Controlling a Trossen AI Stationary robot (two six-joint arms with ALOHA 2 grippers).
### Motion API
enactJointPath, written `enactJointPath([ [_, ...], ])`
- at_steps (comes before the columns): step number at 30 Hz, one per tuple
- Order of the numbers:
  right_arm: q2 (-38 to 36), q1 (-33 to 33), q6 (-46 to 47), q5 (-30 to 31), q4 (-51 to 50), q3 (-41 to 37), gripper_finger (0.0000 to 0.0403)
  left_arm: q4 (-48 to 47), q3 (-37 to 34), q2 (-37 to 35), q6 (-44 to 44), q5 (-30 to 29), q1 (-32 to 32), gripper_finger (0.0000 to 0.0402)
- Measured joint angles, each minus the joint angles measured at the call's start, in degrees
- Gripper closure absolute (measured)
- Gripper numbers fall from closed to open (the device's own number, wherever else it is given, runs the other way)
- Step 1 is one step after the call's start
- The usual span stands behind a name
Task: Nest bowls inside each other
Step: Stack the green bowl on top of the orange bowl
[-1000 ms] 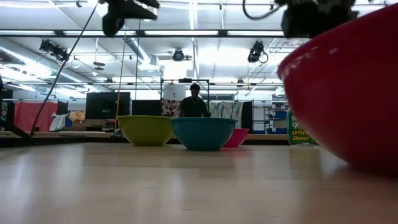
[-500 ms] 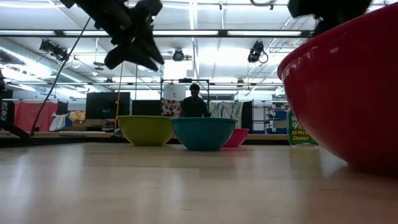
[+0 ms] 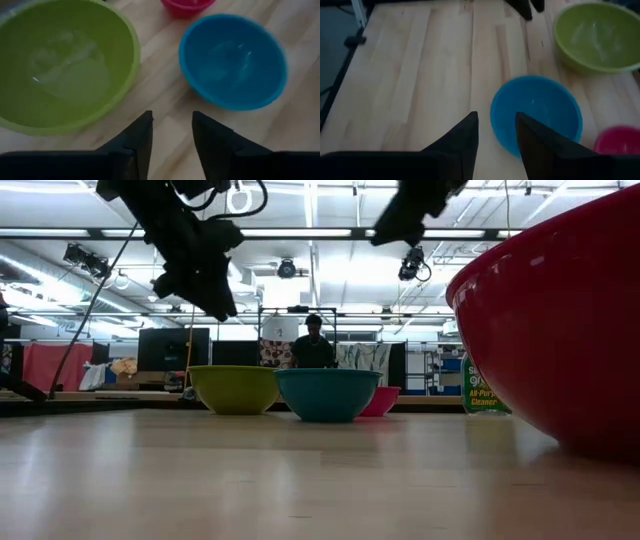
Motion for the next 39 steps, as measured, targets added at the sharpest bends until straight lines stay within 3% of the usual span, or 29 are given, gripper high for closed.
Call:
enactJointPath([
  [12, 6.8, -3.8, 2.2, -1.4, 6.4, -0.1, 0.0237, -0.9, 0.0, 2.5, 30.8, -1.2, 3.9, 0.0172],
  [20, 4.7, -3.9, 2.8, -1.4, 6.4, -0.1, 0.0238, -0.7, 0.0, 12.0, 40.4, -1.0, 8.0, 0.0166],
  [24, 4.1, -3.9, 4.1, -1.5, 6.1, -0.1, 0.0238, 0.2, 0.0, 17.0, 40.4, -1.2, 10.0, 0.0168],
  [29, 3.7, -3.5, 6.5, -1.5, 5.5, -0.1, 0.0238, 0.1, 0.0, 21.0, 40.2, -2.1, 11.2, 0.0218],
  [36, 3.6, -3.0, 7.6, -1.5, 4.1, -0.1, 0.0238, -0.6, 0.0, 21.3, 38.2, -2.6, 10.0, 0.0383],
  [39, 2.4, -3.0, 7.7, -0.9, 3.2, -0.1, 0.0238, -2.9, 1.4, 19.5, 37.0, -2.0, 9.0, 0.0387],
])
